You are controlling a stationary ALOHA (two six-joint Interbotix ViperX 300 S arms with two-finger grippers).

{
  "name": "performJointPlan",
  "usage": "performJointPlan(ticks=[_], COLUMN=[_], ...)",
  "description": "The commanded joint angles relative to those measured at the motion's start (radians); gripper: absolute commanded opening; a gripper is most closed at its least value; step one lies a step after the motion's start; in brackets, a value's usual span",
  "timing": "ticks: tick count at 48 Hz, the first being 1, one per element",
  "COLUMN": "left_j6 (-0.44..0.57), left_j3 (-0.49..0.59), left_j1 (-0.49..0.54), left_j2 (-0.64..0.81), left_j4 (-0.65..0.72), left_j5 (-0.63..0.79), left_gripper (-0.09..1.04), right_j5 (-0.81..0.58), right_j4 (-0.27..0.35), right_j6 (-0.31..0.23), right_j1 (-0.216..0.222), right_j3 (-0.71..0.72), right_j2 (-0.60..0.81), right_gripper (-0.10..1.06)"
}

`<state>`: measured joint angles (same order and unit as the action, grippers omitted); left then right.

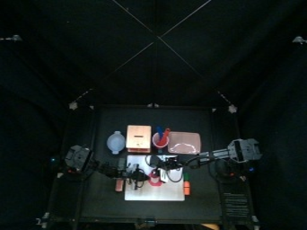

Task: Get the cutter from the drawer then cut the dough then place the extra dough in the bowl
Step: Place the extra dough in the bowl

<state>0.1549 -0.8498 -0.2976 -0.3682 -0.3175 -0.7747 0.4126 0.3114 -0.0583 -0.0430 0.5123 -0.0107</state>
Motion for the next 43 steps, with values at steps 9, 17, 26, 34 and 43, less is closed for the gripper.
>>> performJointPlan(ticks=[9, 17, 26, 34, 43], left_j6=[0.005, 0.008, 0.011, 0.018, 0.021], left_j3=[0.002, 0.000, 0.002, 0.002, 0.005], left_j1=[0.002, 0.008, 0.009, 0.020, 0.040], left_j2=[0.038, 0.061, 0.089, 0.126, 0.153], left_j4=[-0.002, -0.002, 0.000, 0.003, 0.011], left_j5=[0.037, 0.055, 0.060, 0.083, 0.110], left_gripper=[0.46, 0.46, 0.46, 0.46, 0.46], right_j5=[-0.002, -0.017, -0.048, -0.081, -0.107], right_j4=[0.003, 0.003, 0.002, 0.002, 0.002], right_j6=[0.003, 0.002, 0.003, 0.003, 0.003], right_j1=[0.008, 0.002, 0.000, -0.003, 0.002], right_j3=[0.095, 0.176, 0.265, 0.318, 0.345], right_j2=[-0.130, -0.196, -0.249, -0.265, -0.265], right_gripper=[0.52, 0.52, 0.52, 0.52, 0.53])
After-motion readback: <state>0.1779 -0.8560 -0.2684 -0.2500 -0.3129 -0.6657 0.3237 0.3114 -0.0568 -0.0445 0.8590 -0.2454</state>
